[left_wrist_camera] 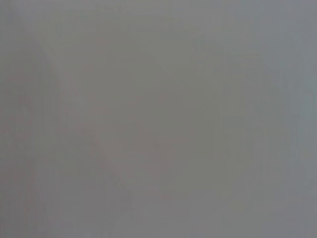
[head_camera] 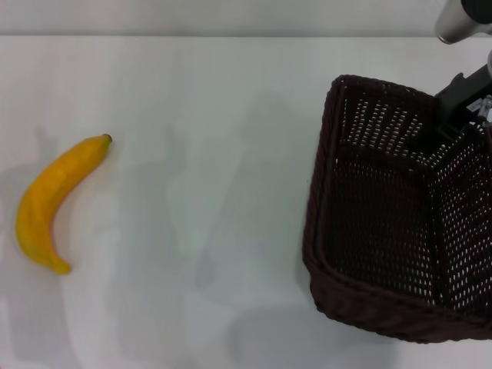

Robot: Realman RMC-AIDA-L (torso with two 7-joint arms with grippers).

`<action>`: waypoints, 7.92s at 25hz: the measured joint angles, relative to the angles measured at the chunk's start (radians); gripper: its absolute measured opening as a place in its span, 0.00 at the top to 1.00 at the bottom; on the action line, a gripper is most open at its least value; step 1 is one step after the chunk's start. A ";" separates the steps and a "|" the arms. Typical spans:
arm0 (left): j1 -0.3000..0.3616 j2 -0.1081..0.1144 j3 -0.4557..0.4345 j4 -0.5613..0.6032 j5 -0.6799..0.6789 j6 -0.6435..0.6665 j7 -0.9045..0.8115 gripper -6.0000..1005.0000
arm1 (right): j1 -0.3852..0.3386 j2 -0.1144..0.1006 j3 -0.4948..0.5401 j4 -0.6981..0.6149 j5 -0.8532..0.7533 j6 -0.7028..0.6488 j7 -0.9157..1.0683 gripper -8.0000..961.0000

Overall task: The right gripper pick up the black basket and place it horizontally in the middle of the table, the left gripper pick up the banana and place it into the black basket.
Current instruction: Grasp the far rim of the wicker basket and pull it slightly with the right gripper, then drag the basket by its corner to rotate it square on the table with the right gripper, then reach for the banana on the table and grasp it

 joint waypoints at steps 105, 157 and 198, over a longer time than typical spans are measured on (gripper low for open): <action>-0.018 0.026 -0.038 -0.082 0.070 -0.011 -0.243 0.11 | -0.614 0.063 -0.153 -0.585 0.576 0.138 0.819 0.84; -0.001 0.028 -0.028 -0.123 0.095 -0.011 -0.283 0.11 | -0.668 0.053 -0.418 -0.560 0.611 0.464 0.814 0.83; -0.005 0.029 -0.076 -0.132 0.137 -0.011 -0.315 0.11 | -0.683 0.045 -0.436 -0.471 0.611 1.165 0.321 0.12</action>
